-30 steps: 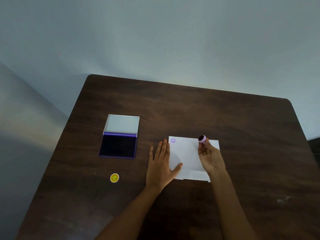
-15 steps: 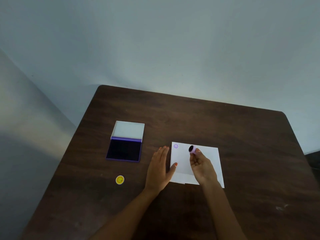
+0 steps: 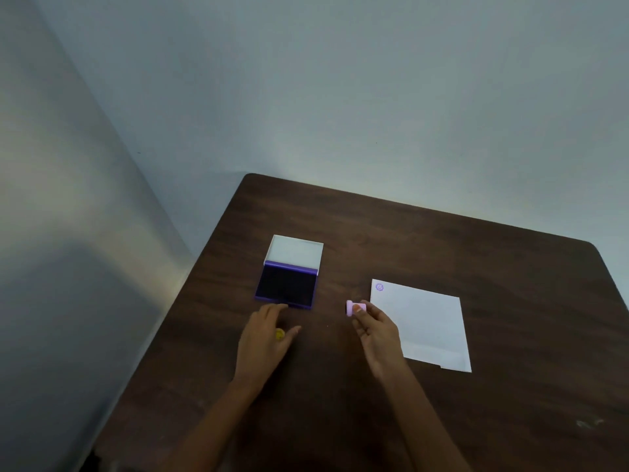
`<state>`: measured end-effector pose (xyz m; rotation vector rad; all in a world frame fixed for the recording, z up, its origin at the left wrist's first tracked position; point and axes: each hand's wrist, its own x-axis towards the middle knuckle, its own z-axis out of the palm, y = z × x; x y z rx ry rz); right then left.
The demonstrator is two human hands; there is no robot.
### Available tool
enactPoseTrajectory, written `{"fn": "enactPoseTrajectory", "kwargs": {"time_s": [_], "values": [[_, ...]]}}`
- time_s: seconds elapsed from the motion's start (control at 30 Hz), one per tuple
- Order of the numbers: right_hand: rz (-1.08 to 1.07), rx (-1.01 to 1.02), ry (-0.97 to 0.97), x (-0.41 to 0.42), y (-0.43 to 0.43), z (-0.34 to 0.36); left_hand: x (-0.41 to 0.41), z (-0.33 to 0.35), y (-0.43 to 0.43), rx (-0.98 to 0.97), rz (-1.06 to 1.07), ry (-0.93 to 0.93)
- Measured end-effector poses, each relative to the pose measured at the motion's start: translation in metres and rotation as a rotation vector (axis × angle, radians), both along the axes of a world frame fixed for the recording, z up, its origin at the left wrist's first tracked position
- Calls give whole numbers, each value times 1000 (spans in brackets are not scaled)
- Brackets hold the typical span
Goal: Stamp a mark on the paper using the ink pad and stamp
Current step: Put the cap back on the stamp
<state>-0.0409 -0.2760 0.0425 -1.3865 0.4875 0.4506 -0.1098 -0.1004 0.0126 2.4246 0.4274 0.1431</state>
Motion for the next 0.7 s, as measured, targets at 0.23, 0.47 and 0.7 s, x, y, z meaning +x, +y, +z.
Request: {"fn": "enactPoseTrajectory", "kwargs": {"time_s": [0.23, 0.47, 0.7], "values": [[76, -5, 9, -34, 37, -13, -20, -13, 12, 88, -40, 230], [116, -90, -31, -39, 43, -18, -15, -2, 12, -271, 144, 162], [177, -95, -109, -45, 55, -12, -14, 21, 24, -1759, 675, 350]]}}
